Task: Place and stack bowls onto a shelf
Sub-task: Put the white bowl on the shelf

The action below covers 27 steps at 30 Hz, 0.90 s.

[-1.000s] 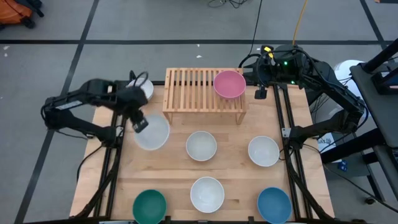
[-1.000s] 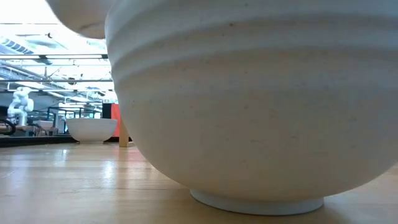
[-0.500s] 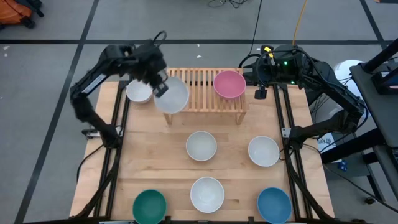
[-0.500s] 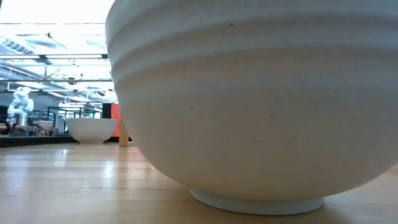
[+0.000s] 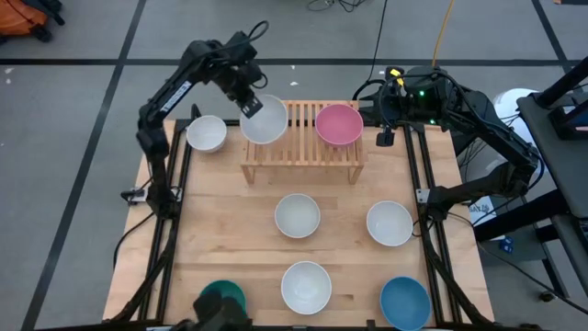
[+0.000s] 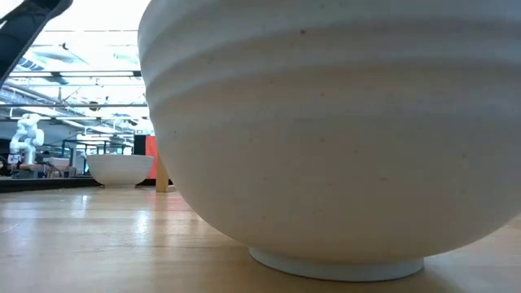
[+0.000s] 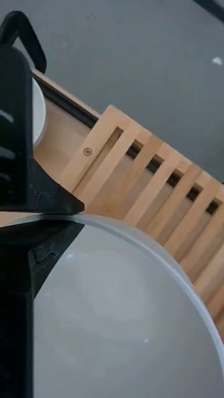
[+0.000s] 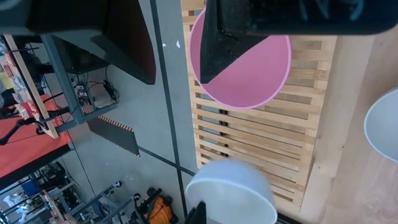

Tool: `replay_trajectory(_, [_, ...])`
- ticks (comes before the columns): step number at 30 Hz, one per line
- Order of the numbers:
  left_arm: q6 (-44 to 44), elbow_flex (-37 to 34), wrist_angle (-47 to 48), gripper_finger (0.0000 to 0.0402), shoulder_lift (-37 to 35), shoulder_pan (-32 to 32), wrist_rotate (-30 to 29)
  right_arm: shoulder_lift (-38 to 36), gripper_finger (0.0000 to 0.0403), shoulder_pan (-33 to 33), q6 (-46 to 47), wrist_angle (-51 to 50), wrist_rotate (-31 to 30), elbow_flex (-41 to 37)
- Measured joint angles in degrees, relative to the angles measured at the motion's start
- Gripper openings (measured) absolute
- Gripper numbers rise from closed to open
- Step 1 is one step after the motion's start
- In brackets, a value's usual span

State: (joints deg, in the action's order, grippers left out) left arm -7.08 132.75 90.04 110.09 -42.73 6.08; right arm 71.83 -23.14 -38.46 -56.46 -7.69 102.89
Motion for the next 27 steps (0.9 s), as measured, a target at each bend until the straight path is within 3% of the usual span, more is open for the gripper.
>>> replay_trajectory(11, [-4.86, 0.00, -0.10, 0.0010, 6.90, -0.31, 1.99, 0.00, 0.0121, 0.00, 0.04, -0.45, -0.01, 0.00])
replay_trajectory(21, [-5.47, 0.09, -0.67, 0.0010, 7.53, -0.31, 1.93, 0.00, 0.0121, 0.00, 0.04, -0.47, -0.01, 0.00])
replay_trajectory(27, [-4.62, -0.07, -1.35, 0.0048, 7.83, 0.18, 0.94, 0.00, 0.0121, -0.02, 0.04, -0.49, -0.01, 0.00])
